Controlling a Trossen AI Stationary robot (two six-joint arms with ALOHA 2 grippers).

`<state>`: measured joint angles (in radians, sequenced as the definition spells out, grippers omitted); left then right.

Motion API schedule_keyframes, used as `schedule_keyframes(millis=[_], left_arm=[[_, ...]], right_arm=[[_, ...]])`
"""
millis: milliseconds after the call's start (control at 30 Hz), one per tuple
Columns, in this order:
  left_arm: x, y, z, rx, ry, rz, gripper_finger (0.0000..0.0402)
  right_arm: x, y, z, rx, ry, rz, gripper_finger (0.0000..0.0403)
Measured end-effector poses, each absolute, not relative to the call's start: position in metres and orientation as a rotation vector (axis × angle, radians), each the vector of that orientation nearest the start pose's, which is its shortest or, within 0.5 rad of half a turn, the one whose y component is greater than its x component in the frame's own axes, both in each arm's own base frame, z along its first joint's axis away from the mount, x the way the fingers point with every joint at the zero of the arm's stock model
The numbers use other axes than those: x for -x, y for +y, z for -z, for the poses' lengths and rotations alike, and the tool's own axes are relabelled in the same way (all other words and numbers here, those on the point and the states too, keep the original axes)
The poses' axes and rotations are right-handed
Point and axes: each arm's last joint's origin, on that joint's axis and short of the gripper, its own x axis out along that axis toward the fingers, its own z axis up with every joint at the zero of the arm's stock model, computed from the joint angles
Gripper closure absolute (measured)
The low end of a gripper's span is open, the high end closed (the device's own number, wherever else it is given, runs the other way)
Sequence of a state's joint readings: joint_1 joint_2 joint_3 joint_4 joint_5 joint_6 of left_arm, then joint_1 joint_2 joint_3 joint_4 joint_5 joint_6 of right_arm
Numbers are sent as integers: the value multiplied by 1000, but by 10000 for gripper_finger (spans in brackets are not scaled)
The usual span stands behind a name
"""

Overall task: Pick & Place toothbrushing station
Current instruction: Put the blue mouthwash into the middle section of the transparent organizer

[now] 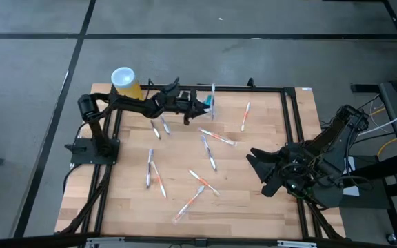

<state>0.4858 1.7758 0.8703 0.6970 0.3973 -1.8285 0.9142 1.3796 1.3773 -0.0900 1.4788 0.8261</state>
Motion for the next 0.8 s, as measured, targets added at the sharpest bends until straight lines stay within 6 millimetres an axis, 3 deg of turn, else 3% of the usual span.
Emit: schedule_keyframes(millis=[267,500,800], left_arm=[[-326,164,-185,1956,-33,-335,316],[-315,161,-168,2028,-70,-414,316],[-307,158,-161,2086,-139,-396,316]], right_arm=[[-196,207,-416,-736,-220,568,190],[-196,207,-416,-740,-231,585,190],[-196,206,-416,-740,-245,611,190]])
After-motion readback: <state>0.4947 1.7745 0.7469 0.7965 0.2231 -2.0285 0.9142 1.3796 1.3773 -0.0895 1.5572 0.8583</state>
